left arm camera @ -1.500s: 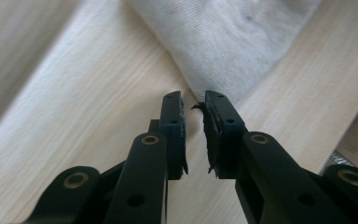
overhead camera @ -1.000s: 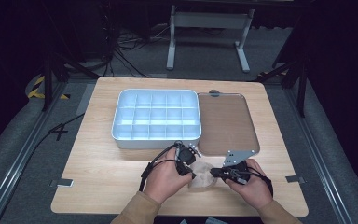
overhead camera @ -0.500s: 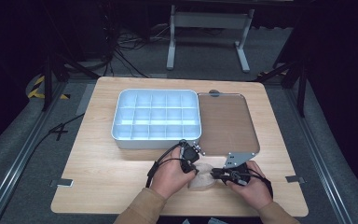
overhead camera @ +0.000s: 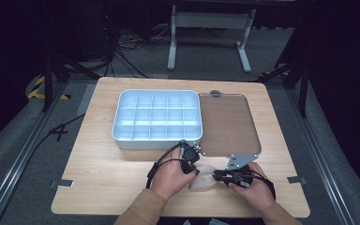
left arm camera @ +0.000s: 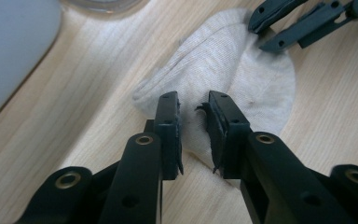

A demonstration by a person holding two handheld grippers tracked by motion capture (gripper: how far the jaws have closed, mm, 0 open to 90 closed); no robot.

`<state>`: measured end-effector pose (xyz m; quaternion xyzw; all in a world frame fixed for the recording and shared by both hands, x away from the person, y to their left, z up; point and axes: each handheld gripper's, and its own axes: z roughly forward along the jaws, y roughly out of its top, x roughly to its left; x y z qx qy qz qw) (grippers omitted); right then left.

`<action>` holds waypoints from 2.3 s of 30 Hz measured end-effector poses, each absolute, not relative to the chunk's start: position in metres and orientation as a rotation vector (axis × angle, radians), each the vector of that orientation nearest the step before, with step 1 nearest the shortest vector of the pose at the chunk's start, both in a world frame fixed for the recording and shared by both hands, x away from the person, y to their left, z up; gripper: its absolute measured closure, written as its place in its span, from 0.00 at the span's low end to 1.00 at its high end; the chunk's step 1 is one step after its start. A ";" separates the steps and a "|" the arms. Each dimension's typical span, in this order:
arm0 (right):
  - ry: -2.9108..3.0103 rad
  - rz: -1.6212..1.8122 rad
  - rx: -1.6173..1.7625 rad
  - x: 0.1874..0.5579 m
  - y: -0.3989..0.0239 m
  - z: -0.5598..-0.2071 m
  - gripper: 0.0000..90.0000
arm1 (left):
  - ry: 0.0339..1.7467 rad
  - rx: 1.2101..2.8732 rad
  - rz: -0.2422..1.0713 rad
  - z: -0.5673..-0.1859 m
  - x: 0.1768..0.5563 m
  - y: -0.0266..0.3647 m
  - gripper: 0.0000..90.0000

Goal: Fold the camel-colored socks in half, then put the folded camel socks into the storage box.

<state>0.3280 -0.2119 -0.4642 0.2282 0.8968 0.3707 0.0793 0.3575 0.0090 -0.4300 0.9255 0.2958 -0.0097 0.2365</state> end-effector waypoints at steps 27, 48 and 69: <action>2.663 1.297 0.794 0.323 -0.195 -0.439 0.83 | 0.682 2.468 -0.057 -0.405 0.332 0.057 0.77; 2.645 1.222 0.965 0.329 -0.187 -0.453 0.89 | 0.640 2.559 -0.173 -0.423 0.338 0.074 0.69; 2.659 1.092 0.730 0.328 -0.182 -0.463 0.89 | 0.690 2.524 -0.093 -0.437 0.342 0.056 0.83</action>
